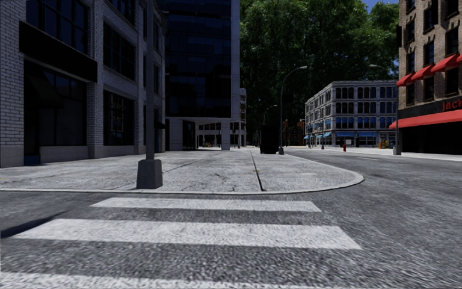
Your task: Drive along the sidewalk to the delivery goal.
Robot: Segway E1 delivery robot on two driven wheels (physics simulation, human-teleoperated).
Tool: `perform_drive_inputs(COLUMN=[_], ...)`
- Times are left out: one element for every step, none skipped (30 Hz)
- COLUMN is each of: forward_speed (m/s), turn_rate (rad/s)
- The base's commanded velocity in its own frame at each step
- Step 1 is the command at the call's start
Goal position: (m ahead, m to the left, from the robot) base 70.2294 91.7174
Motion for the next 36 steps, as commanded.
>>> perform_drive_inputs(forward_speed=[2.0,2.0,2.0,2.0,2.0,2.0,2.0,2.0,2.0,2.0,2.0,2.0,2.0,2.0,2.0,2.0,2.0,2.0,2.0,2.0,2.0,2.0,2.0,2.0,2.0,2.0,2.0,2.0,2.0,2.0,2.0,2.0,2.0,2.0,2.0,2.0], turn_rate=[0.0,0.0,0.0,0.0,0.0,0.0,0.0,0.0,0.0,0.0,0.0,0.0,0.0,0.0,0.0,0.0,0.0,0.0,0.0,0.0,0.0,0.0,0.0,0.0,0.0,0.0,0.0,0.0,0.0,0.0,0.0,0.0,0.0,0.0,0.0,0.0])
